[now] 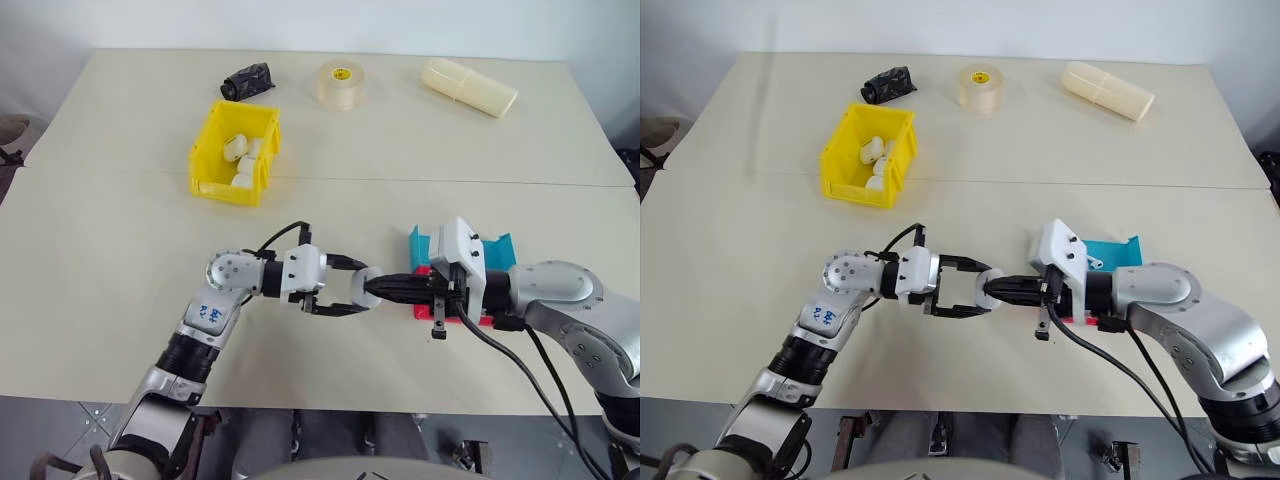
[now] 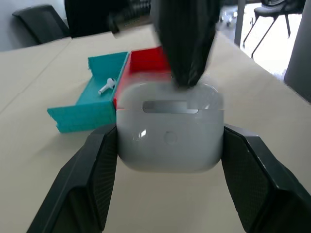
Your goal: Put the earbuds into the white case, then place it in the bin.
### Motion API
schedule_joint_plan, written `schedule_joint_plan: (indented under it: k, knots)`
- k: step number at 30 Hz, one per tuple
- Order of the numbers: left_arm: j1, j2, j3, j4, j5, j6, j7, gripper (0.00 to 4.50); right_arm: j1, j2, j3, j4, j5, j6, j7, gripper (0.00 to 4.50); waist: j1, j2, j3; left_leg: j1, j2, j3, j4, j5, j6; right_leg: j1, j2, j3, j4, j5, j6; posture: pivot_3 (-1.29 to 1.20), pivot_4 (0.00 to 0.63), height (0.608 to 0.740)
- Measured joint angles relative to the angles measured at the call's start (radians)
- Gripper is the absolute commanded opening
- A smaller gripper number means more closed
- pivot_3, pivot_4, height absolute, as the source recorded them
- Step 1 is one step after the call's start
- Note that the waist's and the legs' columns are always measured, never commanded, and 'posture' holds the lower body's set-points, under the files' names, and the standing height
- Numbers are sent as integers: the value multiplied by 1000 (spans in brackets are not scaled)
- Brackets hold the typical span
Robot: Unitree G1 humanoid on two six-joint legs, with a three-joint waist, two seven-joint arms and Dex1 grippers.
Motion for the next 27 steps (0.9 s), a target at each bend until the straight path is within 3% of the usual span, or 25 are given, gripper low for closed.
schedule_joint_plan:
  k: [8,9,12,16,22,27]
  knots:
    - [141,41,137,-138,-178,37,8,2782,133,79,-149,153,-28,-221,126,23,-7,0,0,2,2,1,-1,0,0,0,1,1,0,0,0,0,150,740]
    - [173,51,167,-158,-208,60,24,2782,140,100,-158,158,-40,-258,131,185,-7,0,0,2,2,1,-1,0,0,0,1,1,0,0,0,0,150,740]
    - [270,61,284,-220,-303,147,114,2782,159,155,-174,178,-86,-376,144,925,-5,0,0,2,2,1,-1,0,0,0,1,2,1,0,0,0,150,740]
    - [376,65,417,-268,-357,226,260,2782,173,222,-173,186,-130,-489,141,2331,0,0,0,4,1,0,0,0,0,2,0,1,1,0,0,0,150,740]
    - [290,11,543,-233,-346,284,568,2782,167,290,-167,212,-197,-638,134,4476,3,0,0,5,1,-1,0,0,0,5,0,0,1,0,0,0,150,740]
    - [79,19,542,-56,-263,292,696,2782,147,291,-167,208,-157,-593,118,4476,-1,0,0,6,0,0,0,0,0,4,1,1,1,0,0,0,150,740]
